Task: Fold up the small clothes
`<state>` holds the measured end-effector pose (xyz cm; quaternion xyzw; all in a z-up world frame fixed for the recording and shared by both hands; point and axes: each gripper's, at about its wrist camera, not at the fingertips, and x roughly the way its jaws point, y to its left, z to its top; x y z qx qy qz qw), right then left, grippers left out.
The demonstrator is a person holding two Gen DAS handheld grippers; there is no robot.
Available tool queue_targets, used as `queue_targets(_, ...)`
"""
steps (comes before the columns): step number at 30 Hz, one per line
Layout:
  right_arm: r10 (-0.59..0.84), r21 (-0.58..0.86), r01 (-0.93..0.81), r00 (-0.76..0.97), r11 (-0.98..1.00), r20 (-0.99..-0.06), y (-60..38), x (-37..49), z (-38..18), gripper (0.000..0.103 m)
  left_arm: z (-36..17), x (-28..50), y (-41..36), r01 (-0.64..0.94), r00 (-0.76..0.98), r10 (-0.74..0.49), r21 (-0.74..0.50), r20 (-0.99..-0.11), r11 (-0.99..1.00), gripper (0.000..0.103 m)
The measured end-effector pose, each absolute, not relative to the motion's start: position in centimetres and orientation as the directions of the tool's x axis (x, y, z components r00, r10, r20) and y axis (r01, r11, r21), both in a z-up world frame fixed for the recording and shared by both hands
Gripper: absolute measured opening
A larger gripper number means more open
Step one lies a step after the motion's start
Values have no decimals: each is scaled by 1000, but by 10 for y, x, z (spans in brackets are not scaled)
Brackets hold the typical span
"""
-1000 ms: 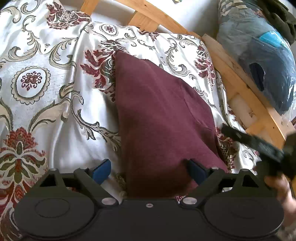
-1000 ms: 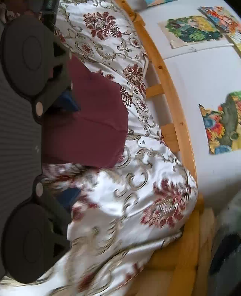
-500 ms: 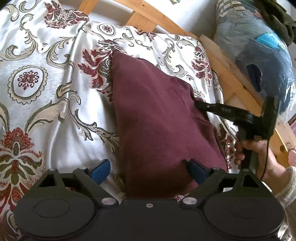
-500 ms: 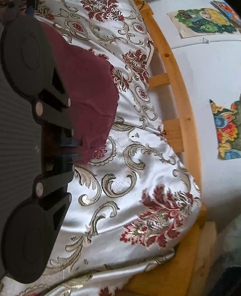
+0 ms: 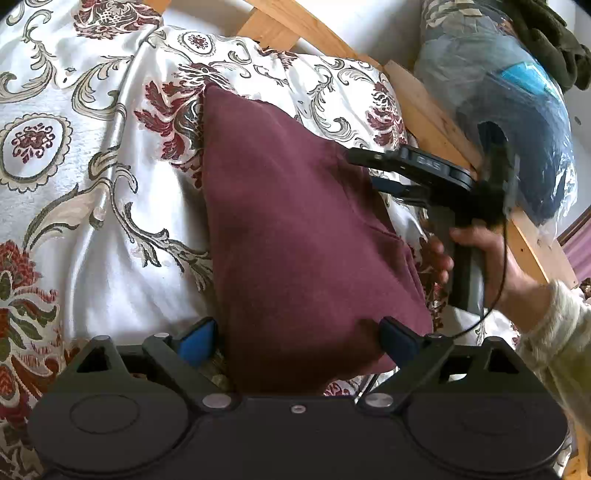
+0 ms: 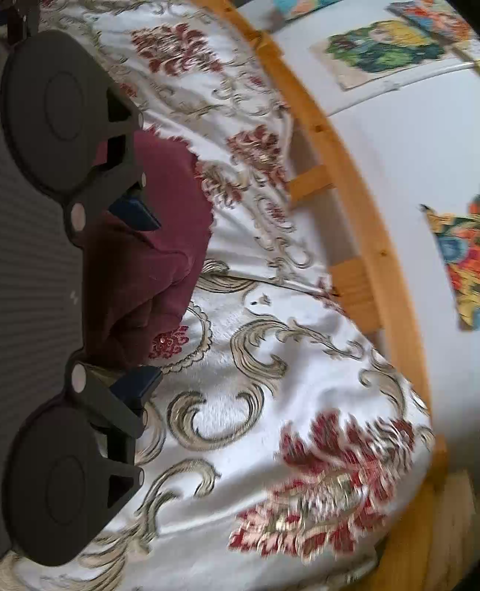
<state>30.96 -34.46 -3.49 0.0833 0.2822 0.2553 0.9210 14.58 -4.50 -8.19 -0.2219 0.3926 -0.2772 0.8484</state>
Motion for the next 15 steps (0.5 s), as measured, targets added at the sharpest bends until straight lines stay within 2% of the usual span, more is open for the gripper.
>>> queue_targets(2, 526, 306, -427, 685, 851, -505, -339, 322, -38, 94, -84, 147, -44, 292, 533, -648, -600, -544, 745, 96)
queue_targets(7, 550, 377, -402, 659, 834, -514, -336, 339, -49, 96, -86, 149, -44, 291, 525, -651, -603, -548, 742, 97)
queue_targets(12, 520, 320, -411, 661, 854, -541, -330, 337, -51, 88, -86, 150, -45, 292, 521, -653, -603, -551, 742, 98)
queue_targets(15, 519, 328, -403, 662, 854, -540, -330, 334, -53, 88, -86, 151, -46, 296, 520, -651, -599, -553, 744, 99)
